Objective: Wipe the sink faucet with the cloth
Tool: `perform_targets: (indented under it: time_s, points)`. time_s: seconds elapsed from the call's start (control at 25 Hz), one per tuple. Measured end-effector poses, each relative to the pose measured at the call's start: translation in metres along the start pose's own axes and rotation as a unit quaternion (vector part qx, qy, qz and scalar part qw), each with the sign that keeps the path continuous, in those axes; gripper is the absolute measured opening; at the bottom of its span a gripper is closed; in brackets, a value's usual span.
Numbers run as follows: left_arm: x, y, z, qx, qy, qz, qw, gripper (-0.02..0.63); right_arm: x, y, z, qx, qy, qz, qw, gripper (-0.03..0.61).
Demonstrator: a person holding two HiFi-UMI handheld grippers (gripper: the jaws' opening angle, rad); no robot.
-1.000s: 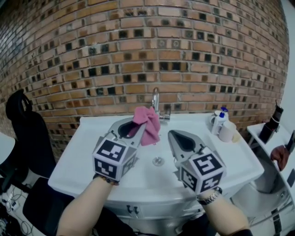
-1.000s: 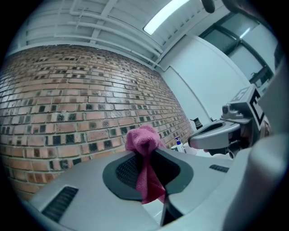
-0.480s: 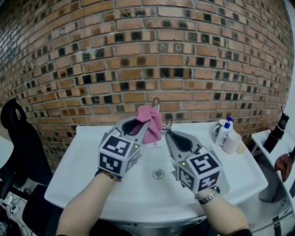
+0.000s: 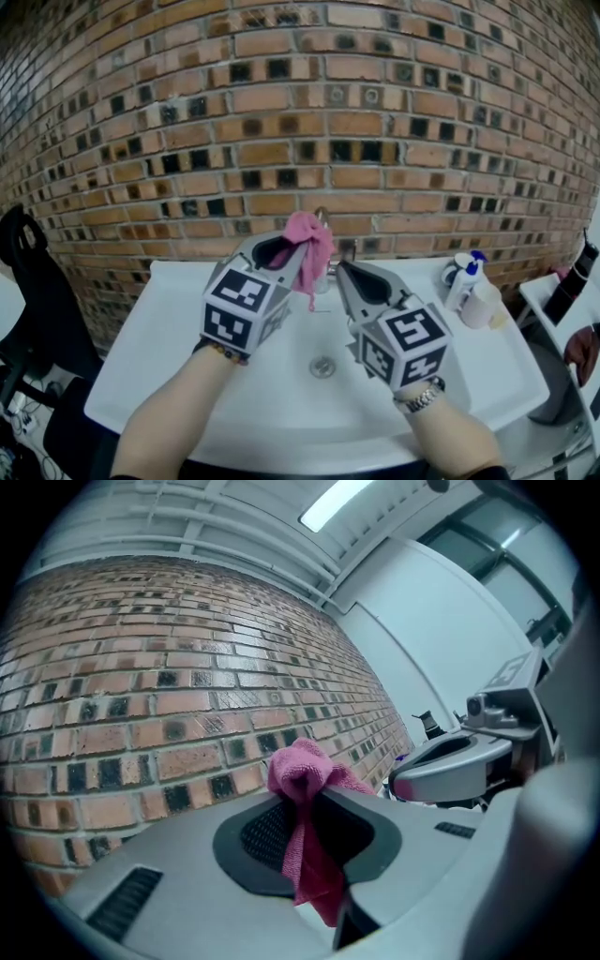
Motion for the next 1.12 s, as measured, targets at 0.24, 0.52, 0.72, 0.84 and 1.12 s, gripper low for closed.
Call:
perform_targets:
  time_s: [0.24, 0.52, 0.72, 0.84, 1.12]
  points:
    - [0.012, -0.009, 0.012, 0.01, 0.001, -0.001, 1.0, 0.067, 0.01, 0.001, -0.012, 0.01, 0.003, -0.004, 1.0, 0.011]
    - [0.024, -0.018, 0.026, 0.015, 0.003, 0.003, 0.9999, 0.067, 0.016, 0.001, -0.019, 0.024, 0.005, -0.008, 1.0, 0.011]
    - [0.034, -0.022, 0.035, 0.022, 0.005, 0.002, 0.9997, 0.066, 0.018, 0.005, -0.023, 0.034, 0.007, -0.008, 0.999, 0.011]
    - [0.04, -0.023, 0.041, 0.025, 0.006, -0.002, 0.9997, 0.064, 0.018, 0.007, -0.027, 0.041, 0.009, -0.007, 0.999, 0.011]
    - [0.053, -0.02, 0.055, 0.024, 0.003, -0.011, 0.9996, 0.063, 0.02, 0.012, -0.031, 0.047, 0.012, 0.002, 0.999, 0.011]
Point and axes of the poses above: the fingertips, and each gripper's own axes: x forward along the fingers, z to its left, y out of its underside, the point moved 8 cm from there along -x, backward along the fingers, and after that the axes turned 13 degrees about y, right-handed, at the moved point
